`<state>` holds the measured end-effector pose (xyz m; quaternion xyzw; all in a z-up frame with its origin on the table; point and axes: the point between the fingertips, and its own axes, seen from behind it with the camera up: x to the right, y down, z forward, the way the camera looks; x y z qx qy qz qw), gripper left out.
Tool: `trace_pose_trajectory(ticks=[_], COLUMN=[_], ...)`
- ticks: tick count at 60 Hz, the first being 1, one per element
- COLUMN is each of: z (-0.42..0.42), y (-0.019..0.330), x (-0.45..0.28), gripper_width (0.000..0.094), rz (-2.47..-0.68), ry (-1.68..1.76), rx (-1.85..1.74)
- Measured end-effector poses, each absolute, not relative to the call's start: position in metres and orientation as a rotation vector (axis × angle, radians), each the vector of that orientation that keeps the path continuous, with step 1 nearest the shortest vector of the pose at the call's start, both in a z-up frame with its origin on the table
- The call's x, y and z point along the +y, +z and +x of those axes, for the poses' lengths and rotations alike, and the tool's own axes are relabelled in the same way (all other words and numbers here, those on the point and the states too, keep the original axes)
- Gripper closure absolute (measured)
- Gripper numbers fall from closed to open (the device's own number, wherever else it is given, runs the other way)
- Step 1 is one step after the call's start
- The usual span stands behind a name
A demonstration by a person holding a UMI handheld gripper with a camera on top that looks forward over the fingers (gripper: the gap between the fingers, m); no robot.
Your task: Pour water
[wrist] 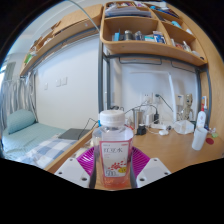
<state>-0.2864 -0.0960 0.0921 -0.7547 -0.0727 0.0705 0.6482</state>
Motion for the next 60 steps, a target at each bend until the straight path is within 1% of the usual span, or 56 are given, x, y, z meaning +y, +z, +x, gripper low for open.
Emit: trace_pose_trajectory(ticks=[3,6,7,15,20,24,32,42,51,60], z=[-0.284,-0.283,-0.283,-0.284,-0.271,-0.255,-0.197,-0.109,-0.045,-0.003], y=[0.092,0.092,0.092,0.090,0.101,0.118,0.152,0.180,0.187,0.178], x=[-0.095,-0.093,-0.093,-0.087,-0.081,-0.070,-0.044,-0.011,0.009,0.023], gripper_width=[0.0481,0.0485,0.0501,0.0507,0.0506,0.0505,0.0504,0.0505,0.0505,0.0497], rz=[-1.719,-1.717,-1.717,-1.759,-1.793,-1.811,-1.793,-1.737,-1.630,-1.497], ry=[0.168,0.162,0.158,0.194,0.223,0.293,0.455,0.698,0.956,1.168], rx=[-0.152,-0.157,-0.164,-0.164,-0.132,-0.065,0.125,0.438,0.798,1.100])
